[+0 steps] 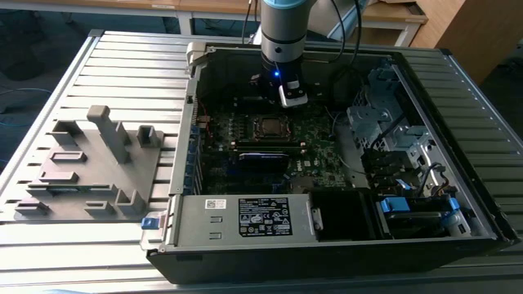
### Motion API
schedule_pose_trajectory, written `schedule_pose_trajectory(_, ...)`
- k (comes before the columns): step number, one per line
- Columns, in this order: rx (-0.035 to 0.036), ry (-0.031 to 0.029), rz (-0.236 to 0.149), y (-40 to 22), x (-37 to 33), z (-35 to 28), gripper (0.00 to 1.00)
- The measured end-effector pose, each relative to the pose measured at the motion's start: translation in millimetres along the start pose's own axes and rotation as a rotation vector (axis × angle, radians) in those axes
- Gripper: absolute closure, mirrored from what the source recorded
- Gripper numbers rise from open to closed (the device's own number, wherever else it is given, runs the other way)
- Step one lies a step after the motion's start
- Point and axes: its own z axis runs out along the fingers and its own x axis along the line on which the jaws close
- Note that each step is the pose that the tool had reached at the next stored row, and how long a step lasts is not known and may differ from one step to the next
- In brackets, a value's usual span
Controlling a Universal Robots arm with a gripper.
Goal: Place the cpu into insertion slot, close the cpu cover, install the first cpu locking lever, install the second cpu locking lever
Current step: 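Install the first cpu locking lever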
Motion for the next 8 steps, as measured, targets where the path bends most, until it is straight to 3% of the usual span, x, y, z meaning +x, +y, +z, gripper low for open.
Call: schedule_pose_trajectory(8, 0.0009, -0.0027, 0.012, -0.9, 2.5, 0.0, 0.89)
